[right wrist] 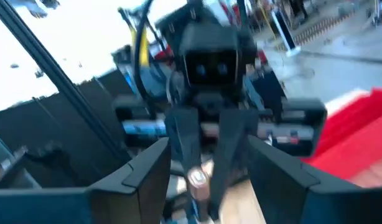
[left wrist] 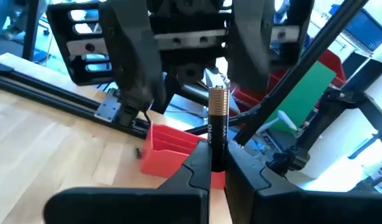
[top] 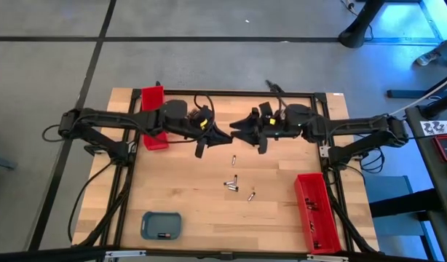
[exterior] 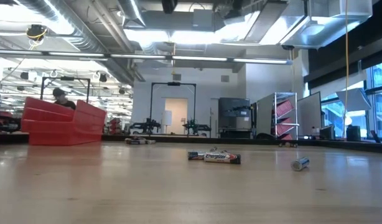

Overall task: Sort batteries
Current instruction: Put the small black battery into the bottom red bin

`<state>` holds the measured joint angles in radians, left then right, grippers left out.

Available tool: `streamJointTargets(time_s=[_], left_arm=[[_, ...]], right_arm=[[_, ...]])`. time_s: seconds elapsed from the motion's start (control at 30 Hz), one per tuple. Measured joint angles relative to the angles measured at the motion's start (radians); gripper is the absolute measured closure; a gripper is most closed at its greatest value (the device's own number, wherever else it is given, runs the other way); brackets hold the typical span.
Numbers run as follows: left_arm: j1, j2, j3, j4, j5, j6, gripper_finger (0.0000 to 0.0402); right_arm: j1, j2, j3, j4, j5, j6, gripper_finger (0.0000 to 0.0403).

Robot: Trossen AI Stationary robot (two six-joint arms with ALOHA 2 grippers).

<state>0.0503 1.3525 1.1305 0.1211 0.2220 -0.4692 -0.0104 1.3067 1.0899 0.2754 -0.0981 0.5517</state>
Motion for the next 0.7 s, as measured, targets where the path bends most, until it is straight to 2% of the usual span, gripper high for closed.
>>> streamJointTargets(time_s=[0.1,0.2,0.5,0.6,0.7], left_arm=[[-0.011,0.000,0.000,-0.001,-0.019,-0.003,0.0387],[-0.016,0.000,0.000,0.003,-0.033,-0.008,0.0386],[-0.019,0.000,0.000,0.001,-0.067,-0.035,0.0385],[-0.020,0.000,0.000,-0.001,-0.074,-0.025,0.0380],[-0.018,0.001,0.001,-0.024,-0.077,-0.022,0.0354]], right_arm=[[0.007,0.000,0.036,-0.105,0.006,-0.013,0.0204],[0.006,0.000,0.044,-0.145,0.001,-0.032,0.0229],[0.006,-0.001,0.045,-0.146,-0.052,-0.034,0.0376],[0.016,-0.002,0.056,-0.169,-0.052,-0.034,0.0383],[0.040,-0.004,0.132,-0.346,-0.012,-0.034,0.0373]])
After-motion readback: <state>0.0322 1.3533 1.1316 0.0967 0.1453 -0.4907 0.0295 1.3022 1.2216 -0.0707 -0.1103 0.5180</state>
